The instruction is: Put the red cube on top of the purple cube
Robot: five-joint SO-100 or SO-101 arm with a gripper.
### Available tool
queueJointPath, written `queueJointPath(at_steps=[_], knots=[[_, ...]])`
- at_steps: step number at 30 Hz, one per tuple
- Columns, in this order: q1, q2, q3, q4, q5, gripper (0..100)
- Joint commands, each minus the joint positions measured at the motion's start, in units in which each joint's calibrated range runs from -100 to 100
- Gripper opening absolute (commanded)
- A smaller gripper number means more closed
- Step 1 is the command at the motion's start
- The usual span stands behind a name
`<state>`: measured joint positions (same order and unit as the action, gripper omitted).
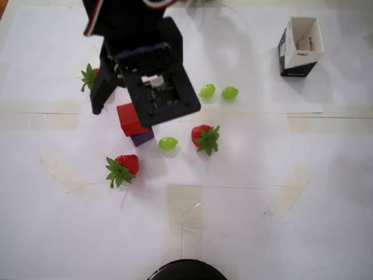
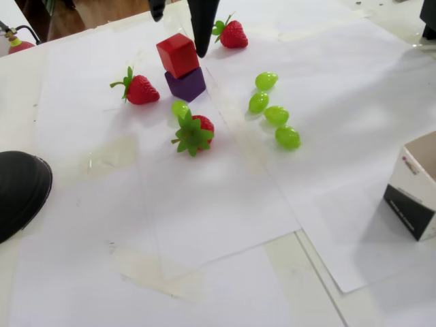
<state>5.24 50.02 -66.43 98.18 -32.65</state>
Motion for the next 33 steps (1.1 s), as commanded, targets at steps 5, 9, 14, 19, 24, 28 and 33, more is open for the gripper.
queueJointPath(at_steps=[5, 9, 14, 19, 24, 28, 33], knots=[[-1.05, -20.44, 13.43, 0.10, -3.22, 34], [-1.20, -28.53, 22.43, -0.71, -3.86, 33], [-1.20, -42.89, 36.79, -2.84, -4.84, 29], [-2.01, -59.05, 52.43, -7.90, -7.62, 21], [-3.99, -74.53, 68.52, -13.95, -11.87, 13], [-5.39, -86.39, 83.52, -21.55, -14.26, 0], [-5.02, -99.29, 100.33, -29.23, -15.63, 0]])
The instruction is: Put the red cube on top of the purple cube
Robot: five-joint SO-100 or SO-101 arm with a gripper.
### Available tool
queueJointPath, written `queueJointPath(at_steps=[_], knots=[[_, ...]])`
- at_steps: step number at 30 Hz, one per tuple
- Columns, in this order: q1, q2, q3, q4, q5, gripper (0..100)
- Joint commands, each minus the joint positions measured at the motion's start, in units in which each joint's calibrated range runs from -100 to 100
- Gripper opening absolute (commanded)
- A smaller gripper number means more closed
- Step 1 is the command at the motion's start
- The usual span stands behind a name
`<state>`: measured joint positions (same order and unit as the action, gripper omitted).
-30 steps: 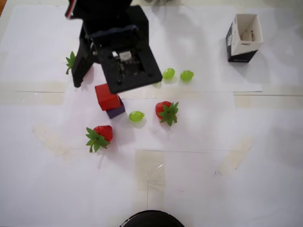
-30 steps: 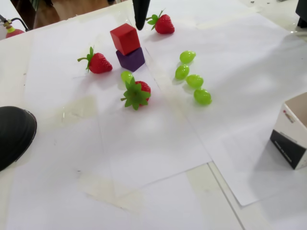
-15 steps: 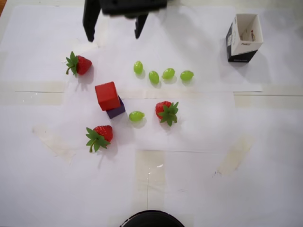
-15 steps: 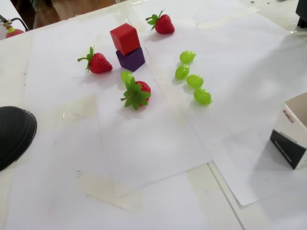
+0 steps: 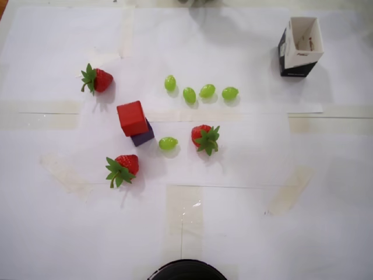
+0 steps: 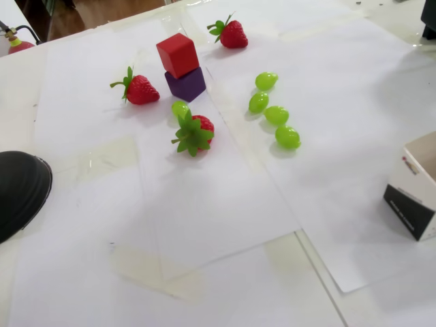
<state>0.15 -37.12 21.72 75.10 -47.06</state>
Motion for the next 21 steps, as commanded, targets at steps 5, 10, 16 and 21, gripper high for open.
queueJointPath(at_steps=[5, 10, 16, 21], knots=[[1.84, -25.65, 29.28, -13.01, -1.90, 0], [2.94, -38.55, 46.74, -21.01, -2.64, 0], [3.09, -52.13, 61.83, -27.55, -2.69, 0], [2.94, -59.01, 69.10, -31.47, -2.74, 0]])
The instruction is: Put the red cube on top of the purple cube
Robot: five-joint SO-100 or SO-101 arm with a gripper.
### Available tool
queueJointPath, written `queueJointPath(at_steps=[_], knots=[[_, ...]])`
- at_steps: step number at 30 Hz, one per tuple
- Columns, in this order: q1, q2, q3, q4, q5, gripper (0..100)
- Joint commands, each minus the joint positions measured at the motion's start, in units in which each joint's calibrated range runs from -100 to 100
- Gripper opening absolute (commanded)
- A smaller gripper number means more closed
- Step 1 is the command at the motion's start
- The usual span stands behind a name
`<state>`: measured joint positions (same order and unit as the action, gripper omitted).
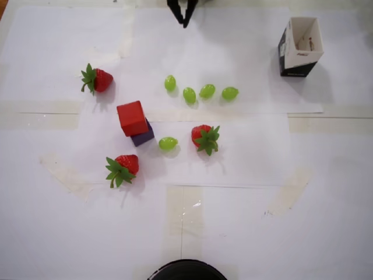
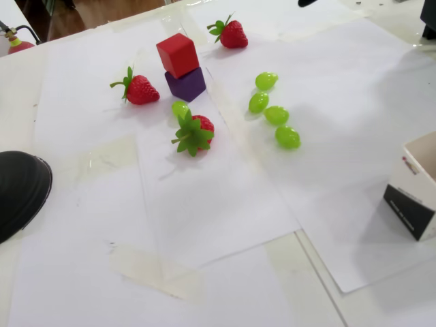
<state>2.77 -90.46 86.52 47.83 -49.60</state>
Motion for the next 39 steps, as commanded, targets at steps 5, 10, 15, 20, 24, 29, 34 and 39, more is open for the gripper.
queueJointPath(at_steps=[5, 10, 15, 20, 24, 29, 34, 39], knots=[[-0.79, -7.13, 8.76, -9.02, -0.10, 0], [-1.82, -7.13, 13.48, -9.51, -0.20, 0], [-0.79, -7.13, 13.48, -4.61, 1.07, 0], [-0.64, -7.13, 13.48, -0.36, 1.51, 0], [-0.57, -7.13, 13.48, 1.44, 1.66, 0], [-0.12, -7.13, 13.48, 4.22, 1.90, 0], [0.17, -7.13, 13.48, 6.91, 2.20, 0], [0.17, -7.13, 13.48, 7.24, 2.44, 0]])
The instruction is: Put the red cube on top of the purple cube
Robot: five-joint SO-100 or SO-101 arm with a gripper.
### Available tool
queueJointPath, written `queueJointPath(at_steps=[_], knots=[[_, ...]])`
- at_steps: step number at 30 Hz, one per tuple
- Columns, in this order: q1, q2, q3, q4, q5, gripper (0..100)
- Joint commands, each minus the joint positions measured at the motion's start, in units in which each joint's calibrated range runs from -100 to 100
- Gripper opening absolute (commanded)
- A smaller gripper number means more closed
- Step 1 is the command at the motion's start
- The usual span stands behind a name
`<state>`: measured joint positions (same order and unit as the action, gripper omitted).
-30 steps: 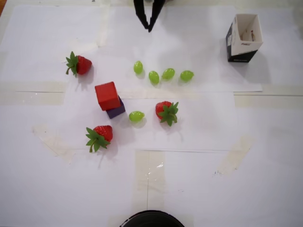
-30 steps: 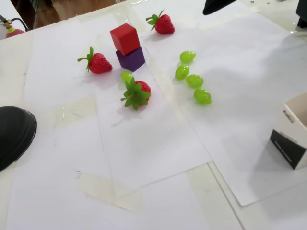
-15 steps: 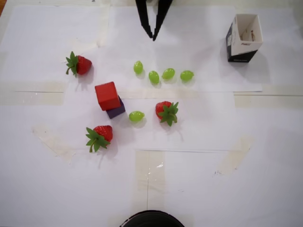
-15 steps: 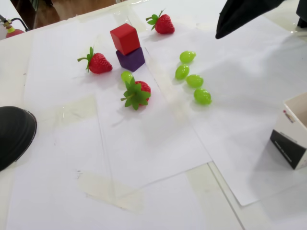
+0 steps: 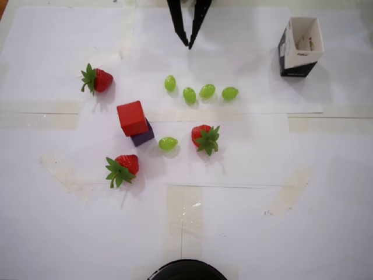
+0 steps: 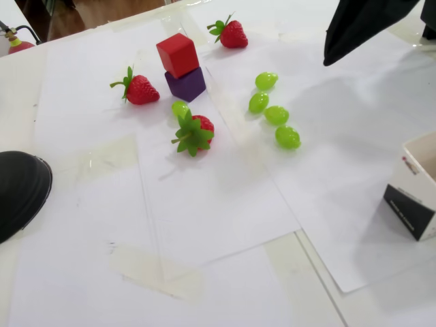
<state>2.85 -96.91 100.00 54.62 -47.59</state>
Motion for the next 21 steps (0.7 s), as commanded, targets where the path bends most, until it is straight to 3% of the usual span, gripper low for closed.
queueJointPath(at_steps=[1, 21], knots=[[0.09, -0.68, 0.00, 0.69, 0.44, 0], [0.09, -0.68, 0.00, 3.95, 0.20, 0]])
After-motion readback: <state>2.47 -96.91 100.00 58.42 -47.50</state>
